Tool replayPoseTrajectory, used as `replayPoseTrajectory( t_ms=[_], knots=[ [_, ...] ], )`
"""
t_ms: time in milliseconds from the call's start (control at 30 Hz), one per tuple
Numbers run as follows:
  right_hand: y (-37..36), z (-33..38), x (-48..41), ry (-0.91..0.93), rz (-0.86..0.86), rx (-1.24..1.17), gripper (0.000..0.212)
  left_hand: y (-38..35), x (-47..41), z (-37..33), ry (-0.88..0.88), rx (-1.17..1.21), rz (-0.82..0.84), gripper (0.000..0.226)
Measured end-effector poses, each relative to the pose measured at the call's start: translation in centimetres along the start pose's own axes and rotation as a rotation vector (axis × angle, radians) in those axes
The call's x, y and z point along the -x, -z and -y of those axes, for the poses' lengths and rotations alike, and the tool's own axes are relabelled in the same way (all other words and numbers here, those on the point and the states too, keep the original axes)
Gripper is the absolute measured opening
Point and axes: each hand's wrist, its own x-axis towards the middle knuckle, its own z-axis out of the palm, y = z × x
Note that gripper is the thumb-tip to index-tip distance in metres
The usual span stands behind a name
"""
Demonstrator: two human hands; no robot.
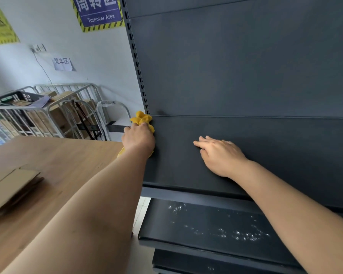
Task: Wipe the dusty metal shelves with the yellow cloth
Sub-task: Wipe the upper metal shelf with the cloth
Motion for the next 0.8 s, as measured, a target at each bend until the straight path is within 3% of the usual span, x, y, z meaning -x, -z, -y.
replayPoseTrajectory(
  t_ms=[100, 233, 400, 800],
  knots=[
    [0.6, -0.4, 1.0, -0.004, 0.048, 0.024, 0.044, 0.6, 1.8, 0.4, 0.039, -0.027, -0.009, 0.038],
    [1.8, -1.8, 3.4, -0.004, -0.034, 0.135, 0.033, 1.1, 4.3, 1.1, 0.084, -0.060, -0.014, 0.038],
    [2.4, -4.1, 7.0, -0.018, -0.085, 0.127, 0.034, 1.6, 7.3, 0.8, 0.128, -0.061, -0.025, 0.038],
    [2.8, -8.3, 15.5, -0.019, -0.265, 0.025, 0.034, 1.7, 14.8, -6.3, -0.026, -0.001, -0.004, 0.042]
  ],
)
